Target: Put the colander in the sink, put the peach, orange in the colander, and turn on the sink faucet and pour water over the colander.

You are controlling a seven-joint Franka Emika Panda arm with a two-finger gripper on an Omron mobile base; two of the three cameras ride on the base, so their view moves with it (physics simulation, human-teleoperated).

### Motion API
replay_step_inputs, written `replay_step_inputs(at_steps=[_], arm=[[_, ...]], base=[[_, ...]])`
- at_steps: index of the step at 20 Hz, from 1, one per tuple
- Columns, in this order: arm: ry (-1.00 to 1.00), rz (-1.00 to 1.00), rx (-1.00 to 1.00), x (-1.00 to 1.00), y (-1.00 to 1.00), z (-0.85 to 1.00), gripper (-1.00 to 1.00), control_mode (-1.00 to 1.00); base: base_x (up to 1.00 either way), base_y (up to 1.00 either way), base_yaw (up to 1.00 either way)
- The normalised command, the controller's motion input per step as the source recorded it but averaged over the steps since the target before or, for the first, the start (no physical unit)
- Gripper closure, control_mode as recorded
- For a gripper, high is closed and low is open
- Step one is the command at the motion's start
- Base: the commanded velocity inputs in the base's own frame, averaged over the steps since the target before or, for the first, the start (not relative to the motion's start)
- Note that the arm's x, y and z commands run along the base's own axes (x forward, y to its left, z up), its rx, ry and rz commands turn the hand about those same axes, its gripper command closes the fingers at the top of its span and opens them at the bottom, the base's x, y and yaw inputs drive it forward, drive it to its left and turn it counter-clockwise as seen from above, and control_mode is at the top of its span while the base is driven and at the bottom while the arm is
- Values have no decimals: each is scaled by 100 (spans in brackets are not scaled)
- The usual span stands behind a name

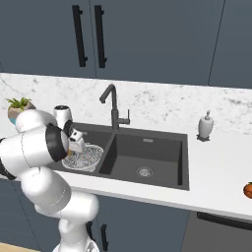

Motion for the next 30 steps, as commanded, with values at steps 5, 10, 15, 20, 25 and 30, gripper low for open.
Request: replay_step_inputs(at_steps=[5,10,15,20,25,30], arm=[[7,0,0,58,1,-11,100,-100],[4,0,-1,50,8,-40,100,-100],[2,0,0,19,11,-52,100,-100],[0,0,0,15,0,-43,100,-100],[0,0,0,13,0,-32,100,-100],[0,0,0,10,0,-21,100,-100]], base=[[0,0,0],[0,0,0],[0,0,0],[0,0,0],[0,0,0],[0,0,0]])
